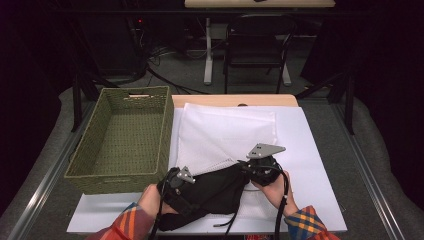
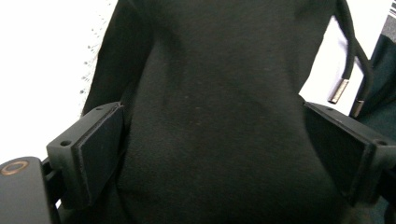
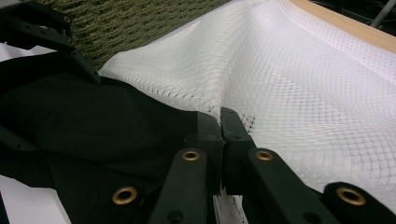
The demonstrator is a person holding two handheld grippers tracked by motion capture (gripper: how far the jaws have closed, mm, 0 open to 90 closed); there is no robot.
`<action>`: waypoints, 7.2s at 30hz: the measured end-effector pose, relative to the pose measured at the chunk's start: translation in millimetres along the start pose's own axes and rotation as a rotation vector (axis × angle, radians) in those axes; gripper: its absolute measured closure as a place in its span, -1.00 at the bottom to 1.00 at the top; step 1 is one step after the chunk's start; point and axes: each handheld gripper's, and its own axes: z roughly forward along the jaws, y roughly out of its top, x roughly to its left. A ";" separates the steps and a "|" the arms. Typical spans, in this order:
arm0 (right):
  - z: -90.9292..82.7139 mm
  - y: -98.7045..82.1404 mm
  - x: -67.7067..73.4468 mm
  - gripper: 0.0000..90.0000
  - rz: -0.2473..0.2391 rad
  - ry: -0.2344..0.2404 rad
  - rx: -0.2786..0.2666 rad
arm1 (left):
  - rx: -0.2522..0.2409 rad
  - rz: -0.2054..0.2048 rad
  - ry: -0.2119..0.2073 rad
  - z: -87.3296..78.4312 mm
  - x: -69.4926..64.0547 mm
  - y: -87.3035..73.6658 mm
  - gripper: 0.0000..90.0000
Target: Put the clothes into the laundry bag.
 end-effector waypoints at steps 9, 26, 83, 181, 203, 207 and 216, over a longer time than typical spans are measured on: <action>0.6 -0.6 -1.1 0.98 0.006 0.000 0.006 | -0.046 0.009 -0.027 8.3 4.3 -5.9 -0.35; -1.2 0.7 -2.0 0.98 0.007 -0.016 -0.002 | -0.147 -0.005 -0.033 -3.2 2.0 -9.4 0.42; -2.1 0.7 -3.8 0.98 0.023 -0.024 -0.004 | -0.139 0.000 0.053 22.3 -4.7 23.1 -0.07; -4.8 0.3 -5.5 0.97 0.049 -0.013 -0.009 | -0.202 -0.064 0.140 8.1 -24.0 9.9 -0.61; -4.7 -1.4 -8.9 0.97 0.051 -0.020 -0.004 | -0.119 -0.057 0.105 13.3 -27.6 -7.1 -0.81; -4.3 -1.4 -8.1 0.97 0.051 -0.019 0.001 | -0.118 -0.056 0.099 16.7 -28.3 -7.2 -0.65; -4.3 -1.0 -6.8 0.97 0.052 -0.021 -0.003 | -0.153 -0.044 0.107 22.1 -33.3 -6.7 0.04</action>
